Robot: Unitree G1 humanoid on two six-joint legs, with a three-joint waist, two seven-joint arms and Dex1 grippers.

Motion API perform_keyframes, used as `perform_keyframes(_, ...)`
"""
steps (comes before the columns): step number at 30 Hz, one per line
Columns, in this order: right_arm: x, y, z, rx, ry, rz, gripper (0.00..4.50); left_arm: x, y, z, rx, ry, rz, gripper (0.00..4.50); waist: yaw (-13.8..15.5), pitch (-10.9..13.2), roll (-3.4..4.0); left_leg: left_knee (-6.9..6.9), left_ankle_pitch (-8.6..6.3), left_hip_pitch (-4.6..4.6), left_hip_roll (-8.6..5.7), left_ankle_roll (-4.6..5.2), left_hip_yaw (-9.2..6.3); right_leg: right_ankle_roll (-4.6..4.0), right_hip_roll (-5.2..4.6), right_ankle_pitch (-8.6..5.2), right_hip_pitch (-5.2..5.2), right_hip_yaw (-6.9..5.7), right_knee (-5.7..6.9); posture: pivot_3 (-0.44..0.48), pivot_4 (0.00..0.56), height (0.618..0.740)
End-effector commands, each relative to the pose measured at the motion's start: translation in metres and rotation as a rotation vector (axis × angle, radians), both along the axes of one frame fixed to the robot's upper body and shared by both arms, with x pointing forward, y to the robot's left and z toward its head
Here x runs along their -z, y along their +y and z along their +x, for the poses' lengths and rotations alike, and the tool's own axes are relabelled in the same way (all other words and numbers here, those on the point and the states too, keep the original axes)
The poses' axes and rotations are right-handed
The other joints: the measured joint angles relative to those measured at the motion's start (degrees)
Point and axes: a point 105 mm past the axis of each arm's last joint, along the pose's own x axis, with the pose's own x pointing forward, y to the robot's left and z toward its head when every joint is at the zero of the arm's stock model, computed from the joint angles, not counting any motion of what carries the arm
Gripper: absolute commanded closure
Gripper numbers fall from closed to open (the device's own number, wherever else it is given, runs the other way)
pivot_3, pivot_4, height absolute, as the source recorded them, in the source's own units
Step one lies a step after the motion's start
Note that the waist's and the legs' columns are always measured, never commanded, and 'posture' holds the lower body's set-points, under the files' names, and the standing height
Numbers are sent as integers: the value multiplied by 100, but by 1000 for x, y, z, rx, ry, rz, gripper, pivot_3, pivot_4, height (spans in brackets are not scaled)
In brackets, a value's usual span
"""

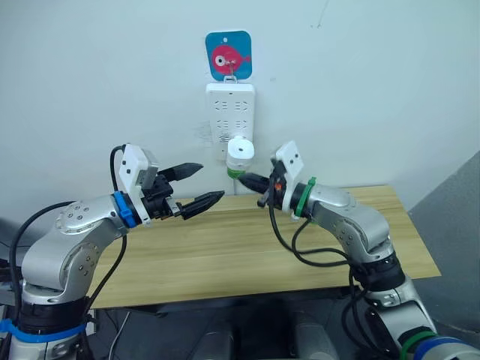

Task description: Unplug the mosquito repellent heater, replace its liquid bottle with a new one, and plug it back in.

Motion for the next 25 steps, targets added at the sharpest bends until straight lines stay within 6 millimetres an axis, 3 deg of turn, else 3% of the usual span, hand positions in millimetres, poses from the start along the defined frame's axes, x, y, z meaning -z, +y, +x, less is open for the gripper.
perform_keyframes(1,-19,-9,-14,-77,-113,3,4463,-3,12,1,-26,-37,46,0,-4,0,0,0,0,-2,0,0,1,0,-1,0,-2,0,-2,-31,138,740)
perform_keyframes(4,-27,-41,-12,-52,-144,-31,3926,2,32,5,-90,-17,116,0,40,-1,-1,2,0,-1,-1,0,1,0,-1,0,3,-1,-8,-18,124,740)
perform_keyframes(9,-33,-117,5,74,-242,-207,2224,6,70,6,-181,-1,252,0,89,-5,-7,3,0,-1,-7,1,6,1,5,0,7,-2,-12,7,102,740)
perform_keyframes(15,-53,-154,5,92,-253,-229,95,4,100,9,-242,-11,282,0,109,-9,-9,2,0,-1,4,0,14,0,-2,0,6,0,-12,13,90,740)
perform_keyframes(19,-50,-161,2,94,-225,-258,40,-3,107,17,-285,-22,223,0,127,-10,-11,4,0,-1,6,0,17,0,-5,0,5,1,-12,10,91,740)
perform_keyframes(25,-43,-161,1,116,-217,-259,40,0,98,17,-256,-33,236,0,161,-16,-20,9,0,-4,2,0,18,1,-12,0,4,3,-12,-1,94,740)
